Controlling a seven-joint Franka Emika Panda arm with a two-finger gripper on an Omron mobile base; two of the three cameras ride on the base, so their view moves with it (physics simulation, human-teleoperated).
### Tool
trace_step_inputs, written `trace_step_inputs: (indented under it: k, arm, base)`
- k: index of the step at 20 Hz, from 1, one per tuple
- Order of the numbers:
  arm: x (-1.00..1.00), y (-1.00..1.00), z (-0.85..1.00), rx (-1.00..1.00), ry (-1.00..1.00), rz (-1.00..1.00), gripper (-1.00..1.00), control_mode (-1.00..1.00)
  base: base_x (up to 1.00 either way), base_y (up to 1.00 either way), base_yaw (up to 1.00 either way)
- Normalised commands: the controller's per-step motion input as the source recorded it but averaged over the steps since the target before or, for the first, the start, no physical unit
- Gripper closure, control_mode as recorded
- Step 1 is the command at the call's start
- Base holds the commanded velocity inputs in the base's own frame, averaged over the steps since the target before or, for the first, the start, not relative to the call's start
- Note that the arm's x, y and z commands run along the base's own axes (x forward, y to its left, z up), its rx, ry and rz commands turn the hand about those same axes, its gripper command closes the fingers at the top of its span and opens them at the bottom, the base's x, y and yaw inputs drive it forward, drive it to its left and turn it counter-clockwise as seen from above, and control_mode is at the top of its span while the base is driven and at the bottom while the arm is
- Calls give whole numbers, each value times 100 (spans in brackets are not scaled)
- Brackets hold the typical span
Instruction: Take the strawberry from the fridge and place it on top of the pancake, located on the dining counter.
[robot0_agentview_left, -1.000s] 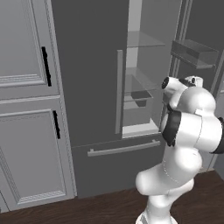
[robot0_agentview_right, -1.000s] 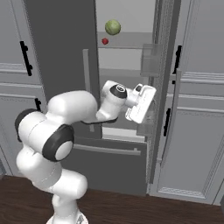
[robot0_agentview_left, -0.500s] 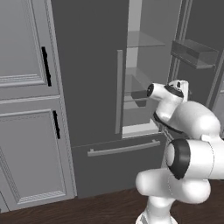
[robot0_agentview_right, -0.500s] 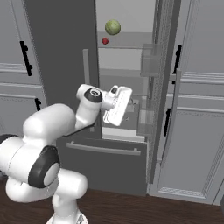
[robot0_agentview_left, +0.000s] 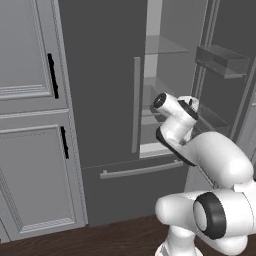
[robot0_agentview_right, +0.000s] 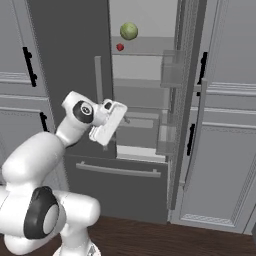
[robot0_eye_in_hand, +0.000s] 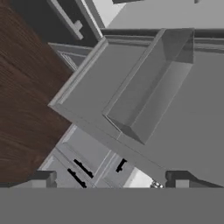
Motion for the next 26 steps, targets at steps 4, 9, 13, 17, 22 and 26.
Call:
trace_step_inputs:
  k: [4, 9, 13, 17, 22, 26]
  arm:
    - [19, 100, -51, 63, -10, 0, -100, -100]
    - [37, 84, -65, 85, -12, -11, -100, -100]
    - [35, 44, -10, 80, -37, -32, -100, -100]
    - [16, 41, 6, 45, -73, -37, -100, -100]
    - [14, 21, 72, 2, -50, -35, -100, -100]
    - [25, 60, 96, -16, -6, -13, -100, -100]
  base:
    - [0, 0, 0]
    - [0, 0, 0]
    - [0, 0, 0]
    - [0, 0, 0]
    - [0, 0, 0]
    - [0, 0, 0]
